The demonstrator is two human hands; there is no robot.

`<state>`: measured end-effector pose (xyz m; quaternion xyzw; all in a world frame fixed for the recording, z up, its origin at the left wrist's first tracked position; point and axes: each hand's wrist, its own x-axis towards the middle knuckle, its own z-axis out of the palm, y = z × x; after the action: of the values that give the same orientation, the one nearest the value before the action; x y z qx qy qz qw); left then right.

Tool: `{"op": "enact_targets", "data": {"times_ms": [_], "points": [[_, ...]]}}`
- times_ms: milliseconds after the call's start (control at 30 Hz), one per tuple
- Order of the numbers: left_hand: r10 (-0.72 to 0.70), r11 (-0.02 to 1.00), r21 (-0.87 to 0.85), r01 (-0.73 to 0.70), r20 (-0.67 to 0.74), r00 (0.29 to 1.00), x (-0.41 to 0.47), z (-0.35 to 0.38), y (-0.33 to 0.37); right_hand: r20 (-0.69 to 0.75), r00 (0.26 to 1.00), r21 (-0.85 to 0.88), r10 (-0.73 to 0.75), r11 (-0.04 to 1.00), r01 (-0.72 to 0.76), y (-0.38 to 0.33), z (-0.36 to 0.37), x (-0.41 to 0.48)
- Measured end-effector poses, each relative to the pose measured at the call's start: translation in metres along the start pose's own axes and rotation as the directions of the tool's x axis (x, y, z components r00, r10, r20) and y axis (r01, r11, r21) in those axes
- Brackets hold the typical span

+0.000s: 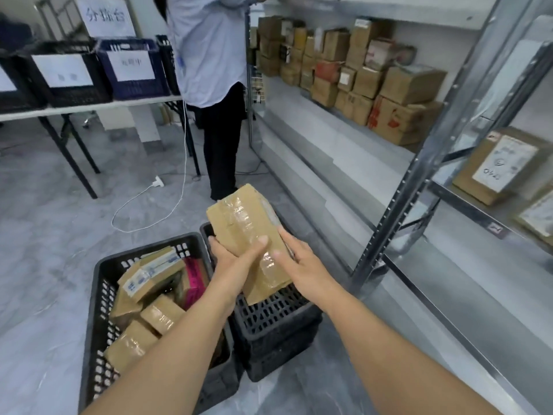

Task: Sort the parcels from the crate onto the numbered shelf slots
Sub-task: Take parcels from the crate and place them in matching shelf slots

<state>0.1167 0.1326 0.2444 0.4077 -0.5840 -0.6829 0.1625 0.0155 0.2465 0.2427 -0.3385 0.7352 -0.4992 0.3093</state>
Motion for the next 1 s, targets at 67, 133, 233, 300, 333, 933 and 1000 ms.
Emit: {"op": "enact_targets", "data": {"times_ms": [67, 133, 233, 300, 333, 933, 1000], "points": [[-0.045, 0.990, 0.127, 0.054, -0.074, 0.996, -0.009, 0.022, 0.007, -0.034, 0.999, -0.112, -0.038, 0.993, 0.034, 0.004, -0.002, -0.007], [-0.071, 0.972, 0.213, 0.101, -0.145, 0.987, -0.020, 0.041, 0.014, -0.039, 0.996, -0.166, -0.082, 0.983, 0.074, 0.009, -0.005, -0.016], [-0.061, 0.970, 0.217, 0.108, -0.213, 0.975, -0.030, 0.058, 0.020, 0.010, 0.988, -0.187, -0.152, 0.970, 0.152, 0.011, -0.013, -0.034], [-0.042, 0.983, 0.165, 0.085, -0.247, 0.968, -0.031, 0.060, 0.017, 0.060, 0.989, -0.218, -0.135, 0.965, 0.145, 0.013, -0.023, -0.045], [-0.024, 0.989, 0.134, 0.059, -0.245, 0.969, -0.031, 0.060, 0.014, 0.060, 0.990, -0.224, -0.126, 0.965, 0.137, 0.015, -0.029, -0.049], [0.163, 0.986, -0.109, -0.123, 0.557, 0.814, -0.037, 0.102, 0.017, -0.068, 0.986, 0.289, 0.150, 0.949, -0.124, 0.036, -0.162, -0.134], [0.161, 0.987, -0.109, -0.119, 0.616, 0.771, -0.035, 0.110, 0.020, -0.104, 0.985, 0.336, 0.135, 0.937, -0.092, 0.033, -0.161, -0.145]]}}
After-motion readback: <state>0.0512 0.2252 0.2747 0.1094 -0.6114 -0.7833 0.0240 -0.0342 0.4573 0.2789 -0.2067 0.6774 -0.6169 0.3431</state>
